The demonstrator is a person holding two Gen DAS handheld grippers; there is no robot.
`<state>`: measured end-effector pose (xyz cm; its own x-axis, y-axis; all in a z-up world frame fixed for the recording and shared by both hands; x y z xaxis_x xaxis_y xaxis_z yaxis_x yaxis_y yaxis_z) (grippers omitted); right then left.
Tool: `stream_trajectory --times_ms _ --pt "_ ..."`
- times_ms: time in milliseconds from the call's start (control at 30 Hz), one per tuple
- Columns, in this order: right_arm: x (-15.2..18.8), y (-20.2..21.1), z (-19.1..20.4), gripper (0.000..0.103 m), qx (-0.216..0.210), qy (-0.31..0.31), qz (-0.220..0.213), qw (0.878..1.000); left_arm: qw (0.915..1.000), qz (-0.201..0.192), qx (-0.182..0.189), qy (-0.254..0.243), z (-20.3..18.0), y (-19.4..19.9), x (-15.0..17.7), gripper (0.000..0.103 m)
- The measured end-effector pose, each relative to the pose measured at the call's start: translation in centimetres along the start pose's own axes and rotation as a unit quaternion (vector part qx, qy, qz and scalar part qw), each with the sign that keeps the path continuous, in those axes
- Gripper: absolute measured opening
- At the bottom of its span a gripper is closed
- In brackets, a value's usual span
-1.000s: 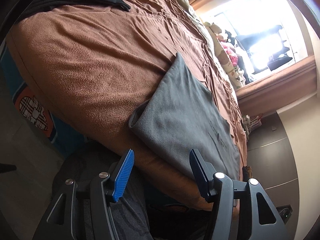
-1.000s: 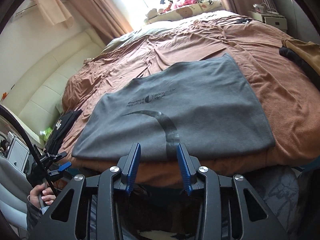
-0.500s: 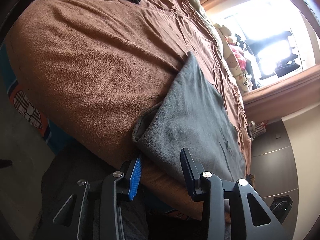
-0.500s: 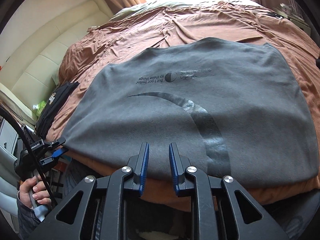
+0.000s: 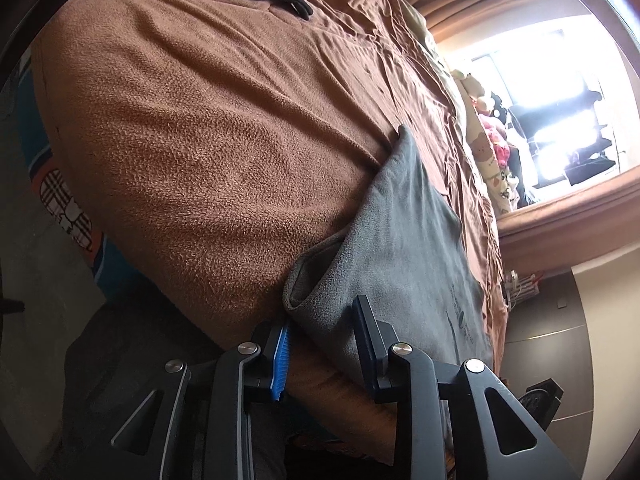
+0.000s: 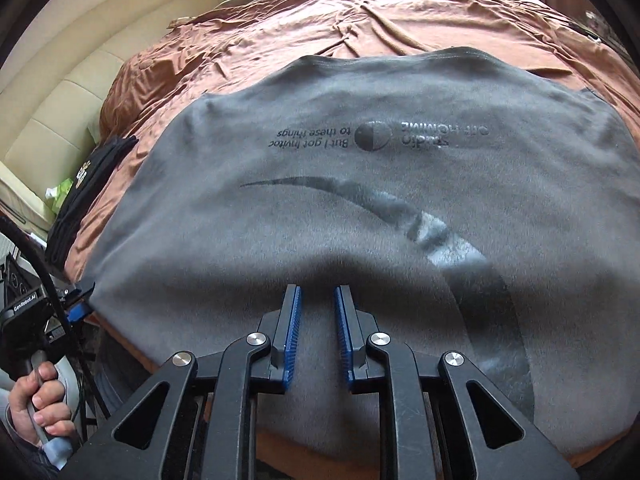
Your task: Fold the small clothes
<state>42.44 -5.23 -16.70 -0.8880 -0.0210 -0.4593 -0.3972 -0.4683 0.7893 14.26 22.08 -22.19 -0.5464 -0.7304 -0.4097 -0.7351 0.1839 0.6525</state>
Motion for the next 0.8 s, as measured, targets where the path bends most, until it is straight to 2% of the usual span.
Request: stream_trajectory --times_ms 333,800 --pt "-4.2 -3.0 1.0 0.015 0.018 -0.005 0.012 1.0 0.9986 -0.016 -0.018 0.047 0.3 -0.2 -0.2 0.031" --pt "-11.5 -7.3 1.2 0.012 0.06 -0.021 0.021 0.998 0.9969 -0.025 -0.032 0.067 -0.2 -0.2 -0.3 0.031"
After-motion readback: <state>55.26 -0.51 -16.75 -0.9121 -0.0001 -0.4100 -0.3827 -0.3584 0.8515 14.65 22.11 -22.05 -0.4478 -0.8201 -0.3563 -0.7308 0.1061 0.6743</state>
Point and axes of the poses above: each gripper's, at about its wrist camera, not at the fingertips, and y roughly against the way its jaws point, z to its left, x to its underside, the point moved 3 cm from there along -y, roughly the way its jaws point, and after that the axes turned 14 degrees about -y, right-handed, at the moved point
